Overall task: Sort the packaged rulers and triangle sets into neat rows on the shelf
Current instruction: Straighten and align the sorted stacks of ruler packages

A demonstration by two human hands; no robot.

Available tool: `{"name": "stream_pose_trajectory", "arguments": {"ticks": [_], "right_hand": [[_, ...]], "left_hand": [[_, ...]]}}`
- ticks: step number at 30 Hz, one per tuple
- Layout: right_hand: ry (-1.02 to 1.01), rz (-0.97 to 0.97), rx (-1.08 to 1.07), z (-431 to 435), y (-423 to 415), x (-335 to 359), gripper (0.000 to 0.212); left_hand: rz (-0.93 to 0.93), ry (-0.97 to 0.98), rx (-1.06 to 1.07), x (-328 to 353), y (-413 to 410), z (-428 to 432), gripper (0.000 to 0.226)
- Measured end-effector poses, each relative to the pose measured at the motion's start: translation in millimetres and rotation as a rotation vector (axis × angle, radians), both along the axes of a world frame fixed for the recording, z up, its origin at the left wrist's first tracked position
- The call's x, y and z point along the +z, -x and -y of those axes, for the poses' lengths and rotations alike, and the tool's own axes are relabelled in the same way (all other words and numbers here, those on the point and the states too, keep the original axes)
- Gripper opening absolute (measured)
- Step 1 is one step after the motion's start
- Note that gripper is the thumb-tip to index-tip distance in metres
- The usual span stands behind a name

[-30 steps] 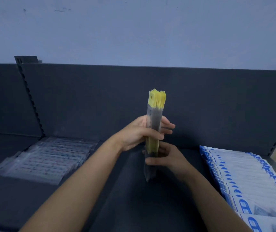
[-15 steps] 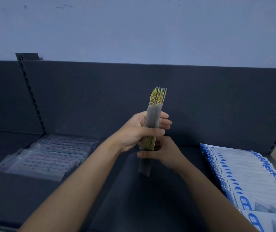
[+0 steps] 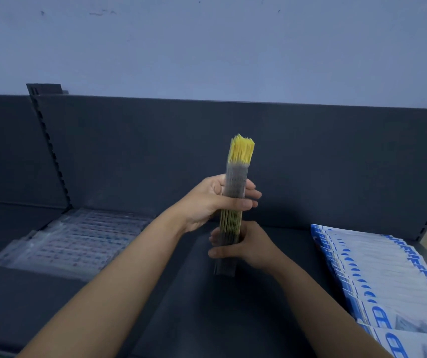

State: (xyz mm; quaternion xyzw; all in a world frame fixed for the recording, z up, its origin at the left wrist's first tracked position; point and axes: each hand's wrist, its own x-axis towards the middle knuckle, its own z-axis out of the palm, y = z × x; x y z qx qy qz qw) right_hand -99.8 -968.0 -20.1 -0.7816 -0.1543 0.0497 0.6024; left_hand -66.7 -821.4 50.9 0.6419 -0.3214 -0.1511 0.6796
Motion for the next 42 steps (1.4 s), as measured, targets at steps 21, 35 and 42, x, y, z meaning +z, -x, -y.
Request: {"name": "stream_pose_trajectory", "arguments": {"ticks": [21, 35, 42], "right_hand": [[0.441, -0.239, 0.104, 40.9, 6.9, 19.6, 0.031], [0.623, -0.22, 0.166, 59.2, 0.6, 21.6, 0.028], [0.851, -0.055, 0.021, 63.5, -5.5, 15.6, 0.035]], "left_hand": [[-0.841, 0.492, 0.762, -58.9, -21.7, -33.5, 0.014], [0.959, -1.118, 0.286, -65.7, -5.9, -57.5, 0.066], [0.933, -1.122, 0.15, -76.9, -12.0, -43.2, 0.041]]}}
